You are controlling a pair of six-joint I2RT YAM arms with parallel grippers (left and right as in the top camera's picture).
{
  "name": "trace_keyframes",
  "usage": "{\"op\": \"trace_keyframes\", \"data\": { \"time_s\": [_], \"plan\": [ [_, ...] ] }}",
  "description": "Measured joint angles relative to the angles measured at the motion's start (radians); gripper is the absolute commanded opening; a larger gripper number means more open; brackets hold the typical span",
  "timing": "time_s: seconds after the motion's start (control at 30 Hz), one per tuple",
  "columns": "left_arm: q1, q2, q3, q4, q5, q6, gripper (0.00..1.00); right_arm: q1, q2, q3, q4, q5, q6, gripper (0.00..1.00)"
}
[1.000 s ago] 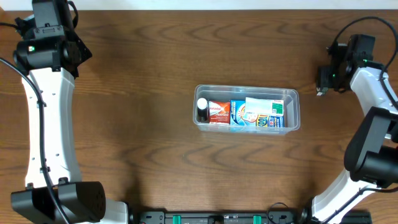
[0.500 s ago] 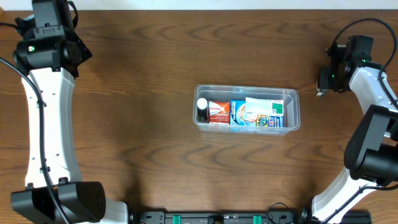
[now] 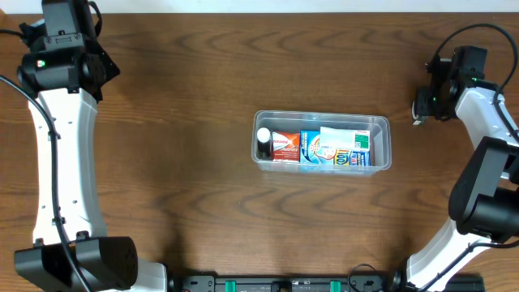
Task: Pack container
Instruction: 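Lift the Zam-Buk tin and carry it over the container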
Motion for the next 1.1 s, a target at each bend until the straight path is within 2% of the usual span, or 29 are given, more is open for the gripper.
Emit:
{"op": "trace_keyframes", "data": {
  "time_s": [0.2,0.5,0.6,0.77,1.1],
  "plan": [
    [0.000,0.000,0.000,0.000,0.000,0.000,0.98,0.030,-0.098,0.034,-0.097,0.002,0.005,0.19],
    [0.000,0.000,0.000,0.000,0.000,0.000,0.98,0.156,-0.462,0.087,-0.221,-0.002,0.103,0.20],
    [0.000,0.000,0.000,0.000,0.000,0.000,0.98,0.201,-0.535,0.088,-0.279,0.000,0.153,0.20],
    [0.000,0.000,0.000,0.000,0.000,0.000,0.98,0.309,-0.567,0.089,-0.338,-0.002,0.233,0.23],
    [0.000,0.000,0.000,0.000,0.000,0.000,0.98,0.550,-0.509,0.089,-0.360,-0.005,0.386,0.24]
  ]
}}
